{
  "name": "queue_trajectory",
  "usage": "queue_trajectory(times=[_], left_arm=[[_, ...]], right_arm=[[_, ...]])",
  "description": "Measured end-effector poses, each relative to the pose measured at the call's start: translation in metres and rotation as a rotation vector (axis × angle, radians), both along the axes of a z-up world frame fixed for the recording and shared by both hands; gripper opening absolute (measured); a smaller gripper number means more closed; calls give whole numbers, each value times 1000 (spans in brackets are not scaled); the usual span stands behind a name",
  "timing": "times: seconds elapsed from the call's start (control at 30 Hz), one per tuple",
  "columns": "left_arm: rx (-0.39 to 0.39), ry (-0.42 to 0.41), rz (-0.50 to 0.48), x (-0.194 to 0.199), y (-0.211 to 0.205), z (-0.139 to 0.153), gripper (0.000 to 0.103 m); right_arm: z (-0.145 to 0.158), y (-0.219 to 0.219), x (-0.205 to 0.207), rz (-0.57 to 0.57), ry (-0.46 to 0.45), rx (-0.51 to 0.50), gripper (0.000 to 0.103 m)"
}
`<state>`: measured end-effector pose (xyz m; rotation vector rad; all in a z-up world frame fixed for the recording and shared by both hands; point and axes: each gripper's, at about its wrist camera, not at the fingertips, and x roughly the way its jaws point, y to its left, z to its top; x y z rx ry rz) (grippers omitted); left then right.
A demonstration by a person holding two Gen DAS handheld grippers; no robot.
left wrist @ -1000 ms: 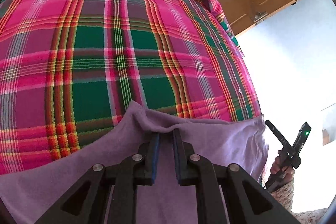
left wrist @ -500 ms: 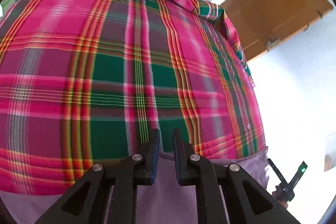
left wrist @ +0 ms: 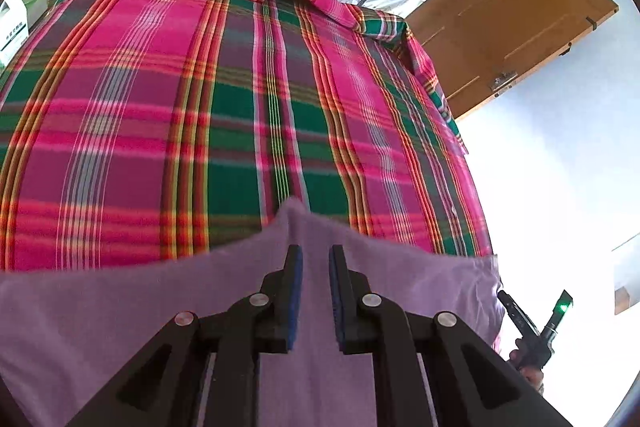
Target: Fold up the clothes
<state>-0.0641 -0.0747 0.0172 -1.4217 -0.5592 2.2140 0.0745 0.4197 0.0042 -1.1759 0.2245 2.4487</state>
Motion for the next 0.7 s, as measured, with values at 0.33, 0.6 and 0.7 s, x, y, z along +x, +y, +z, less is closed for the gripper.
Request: queue_trajectory(times=[0.33, 0.6, 0.7], left_arm=[[-23, 16, -31, 45, -3, -5, 19], [-47, 11, -20, 76, -20, -13, 20], [-80, 7, -16, 85, -23, -18, 20]], right_arm=[[-3, -30, 24, 112, 19, 37, 33], [8, -57, 34, 136, 49, 58, 33], [9, -83, 38, 260, 82, 1, 33]])
